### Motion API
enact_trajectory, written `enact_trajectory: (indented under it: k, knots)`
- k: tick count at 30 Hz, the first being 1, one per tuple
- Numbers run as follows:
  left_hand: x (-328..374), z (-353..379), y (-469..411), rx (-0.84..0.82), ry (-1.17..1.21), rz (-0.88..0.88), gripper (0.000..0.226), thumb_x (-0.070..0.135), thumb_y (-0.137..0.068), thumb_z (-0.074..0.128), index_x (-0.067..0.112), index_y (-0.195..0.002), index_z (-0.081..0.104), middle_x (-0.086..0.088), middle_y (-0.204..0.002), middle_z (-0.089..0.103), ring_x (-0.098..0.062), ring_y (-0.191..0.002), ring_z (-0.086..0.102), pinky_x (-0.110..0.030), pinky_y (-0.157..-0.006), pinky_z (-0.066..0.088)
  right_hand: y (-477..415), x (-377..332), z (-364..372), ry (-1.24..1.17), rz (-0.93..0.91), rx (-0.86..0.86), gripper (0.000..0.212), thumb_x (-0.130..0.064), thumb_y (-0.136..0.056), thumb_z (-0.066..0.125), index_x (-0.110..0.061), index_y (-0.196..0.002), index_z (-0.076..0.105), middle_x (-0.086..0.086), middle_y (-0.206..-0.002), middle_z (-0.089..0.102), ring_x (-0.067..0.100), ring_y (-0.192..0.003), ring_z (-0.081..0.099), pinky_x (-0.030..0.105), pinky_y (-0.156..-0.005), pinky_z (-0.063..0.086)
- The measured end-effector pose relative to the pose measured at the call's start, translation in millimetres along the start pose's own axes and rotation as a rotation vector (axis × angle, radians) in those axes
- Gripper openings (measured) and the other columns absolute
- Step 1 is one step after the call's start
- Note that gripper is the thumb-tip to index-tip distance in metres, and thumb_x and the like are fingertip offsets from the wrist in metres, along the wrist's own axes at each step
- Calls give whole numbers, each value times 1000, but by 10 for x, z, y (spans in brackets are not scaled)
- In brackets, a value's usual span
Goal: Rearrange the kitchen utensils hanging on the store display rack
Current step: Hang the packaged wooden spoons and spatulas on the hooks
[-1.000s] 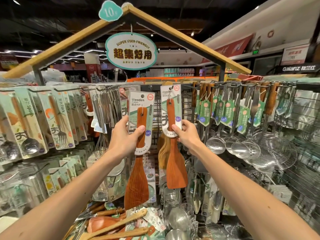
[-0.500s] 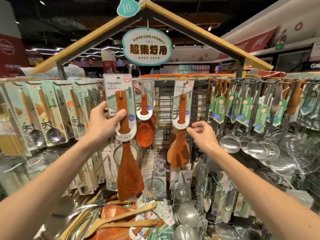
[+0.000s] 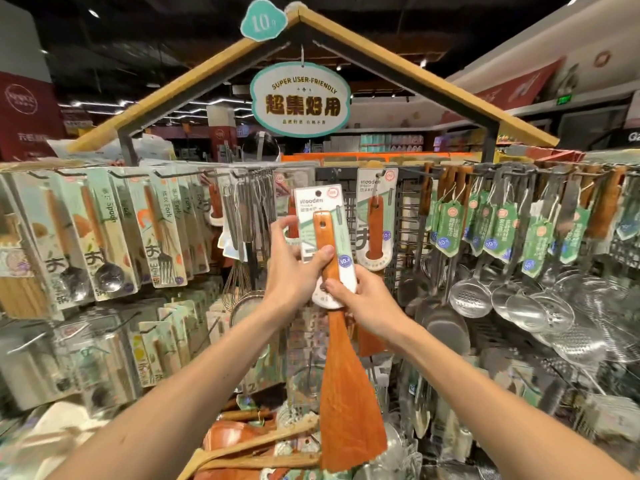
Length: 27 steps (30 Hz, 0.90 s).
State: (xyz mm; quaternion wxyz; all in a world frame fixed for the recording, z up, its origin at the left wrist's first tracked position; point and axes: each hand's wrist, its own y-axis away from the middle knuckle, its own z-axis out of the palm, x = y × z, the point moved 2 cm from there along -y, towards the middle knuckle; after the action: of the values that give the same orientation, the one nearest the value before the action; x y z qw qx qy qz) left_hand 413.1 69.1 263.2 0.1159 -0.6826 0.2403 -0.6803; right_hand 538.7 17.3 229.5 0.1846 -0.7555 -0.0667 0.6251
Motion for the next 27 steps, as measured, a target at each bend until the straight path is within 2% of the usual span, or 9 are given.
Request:
enact_trajectory:
  k: [3, 4, 8, 10, 14, 17, 20, 23, 27]
  knots:
    - [23, 100, 0, -70, -116, 75, 53, 16, -86, 76, 45, -117, 44, 8, -123, 64, -18, -105, 68, -46, -88, 58, -11, 40, -143, 29, -6, 43, 15, -15, -99, 57, -17, -112, 62, -1, -99, 72, 15, -93, 70, 47, -86, 58]
    - [26, 127, -6, -105, -135, 86, 53, 16, -86, 76, 48, -116, 45, 10, -126, 62, -17, -108, 67, -45, -90, 57, -9, 43, -185, 30, -10, 54, 15, -15, -100, 56, -20, -112, 62, -1, -99, 72, 16, -93, 70, 48, -86, 58]
    - [89, 251, -27, -190, -139, 143, 58, 8, -88, 72, 37, -132, 48, 18, -131, 54, 14, -92, 63, -19, -79, 57, -9, 18, -312, 19, -52, 123, 17, -19, -101, 54, -19, -117, 60, 4, -103, 73, 0, -75, 68, 14, -59, 51]
    - [151, 322, -59, -200, -166, 188, 60, 8, -89, 71, 34, -137, 47, 20, -127, 53, 16, -92, 60, -14, -77, 54, -32, 10, -380, 37, -88, 156, 16, -19, -101, 54, -22, -116, 60, -3, -97, 71, -8, -67, 63, 9, -54, 44]
    - [236, 479, -133, -202, -234, 252, 62, 12, -89, 72, 36, -139, 45, 19, -136, 53, 10, -103, 54, -23, -93, 48, -64, -50, -503, 40, -105, 218, 19, -24, -101, 54, -22, -119, 60, -3, -101, 72, -4, -77, 66, 10, -58, 45]
    - [249, 571, -167, -210, -266, 276, 62, 13, -89, 72, 36, -140, 45, 31, -120, 49, 20, -78, 50, -9, -78, 45, -84, -52, -595, 70, -102, 249, 11, -29, -100, 55, -30, -109, 60, -3, -98, 73, 12, -86, 70, 20, -64, 47]
    - [248, 620, -197, -205, -268, 269, 62, 13, -89, 71, 34, -141, 45, 28, -125, 50, 14, -69, 50, -5, -70, 46, -105, -45, -641, 78, -89, 254, 7, -31, -100, 55, -31, -106, 59, -1, -96, 73, 21, -86, 72, 21, -62, 47]
    - [250, 649, -213, -192, -258, 267, 61, 12, -89, 70, 34, -140, 45, 25, -130, 50, 12, -99, 49, -19, -91, 47, -111, -69, -645, 41, -76, 244, 8, -28, -101, 54, -27, -106, 59, 5, -100, 73, 24, -84, 73, 20, -56, 49]
    - [231, 658, -225, -199, -238, 255, 60, 9, -90, 69, 34, -140, 46, 26, -130, 49, 12, -113, 43, -26, -103, 43, -124, -46, -661, 44, -79, 221, 9, -27, -100, 55, -29, -106, 61, -3, -91, 74, 9, -76, 71, 17, -56, 49]
